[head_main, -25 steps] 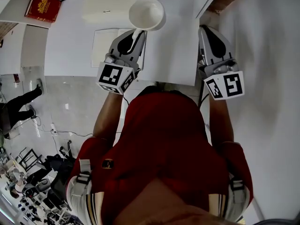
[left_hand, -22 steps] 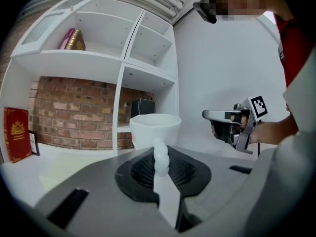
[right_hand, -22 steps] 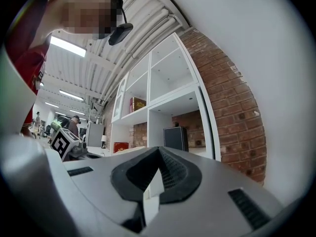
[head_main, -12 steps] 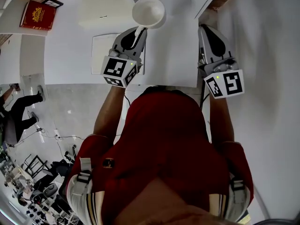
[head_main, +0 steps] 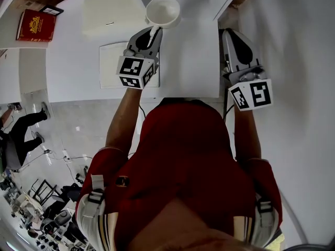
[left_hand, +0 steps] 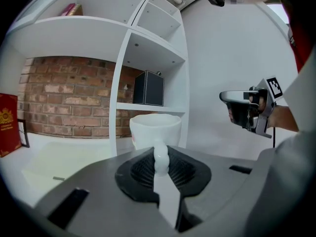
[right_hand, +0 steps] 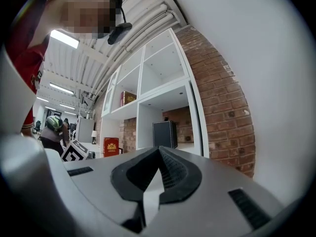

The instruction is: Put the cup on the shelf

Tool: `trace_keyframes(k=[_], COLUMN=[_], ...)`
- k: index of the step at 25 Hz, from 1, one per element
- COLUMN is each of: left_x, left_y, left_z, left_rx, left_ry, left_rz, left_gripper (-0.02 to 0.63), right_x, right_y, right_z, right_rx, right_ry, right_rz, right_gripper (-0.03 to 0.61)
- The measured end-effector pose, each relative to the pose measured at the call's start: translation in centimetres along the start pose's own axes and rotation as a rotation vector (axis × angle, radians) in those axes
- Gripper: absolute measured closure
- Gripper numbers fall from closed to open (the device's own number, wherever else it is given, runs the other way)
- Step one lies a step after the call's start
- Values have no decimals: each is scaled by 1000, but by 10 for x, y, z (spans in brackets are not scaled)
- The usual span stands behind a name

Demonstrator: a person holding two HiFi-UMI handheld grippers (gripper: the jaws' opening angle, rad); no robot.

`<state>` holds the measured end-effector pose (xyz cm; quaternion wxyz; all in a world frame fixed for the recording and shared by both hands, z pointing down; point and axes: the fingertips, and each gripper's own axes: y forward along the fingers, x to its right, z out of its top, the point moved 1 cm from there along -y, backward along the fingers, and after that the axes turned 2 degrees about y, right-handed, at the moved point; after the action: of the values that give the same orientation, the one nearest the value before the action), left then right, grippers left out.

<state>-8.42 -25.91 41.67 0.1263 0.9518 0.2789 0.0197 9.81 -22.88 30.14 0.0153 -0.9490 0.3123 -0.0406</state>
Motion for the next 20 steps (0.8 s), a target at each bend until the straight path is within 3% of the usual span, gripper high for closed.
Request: trace_keyframes(k=[20], left_x=[-34], left_y=[64], left_z=[-28], left_rx=[-58], left_ry=[19], left_rz=[50], left_gripper=[567], right_x=[10], right_y=[4], right_z=[-15], right_rx=[-48], right_ry=[-11], right_rz=[-37], right_gripper=[581])
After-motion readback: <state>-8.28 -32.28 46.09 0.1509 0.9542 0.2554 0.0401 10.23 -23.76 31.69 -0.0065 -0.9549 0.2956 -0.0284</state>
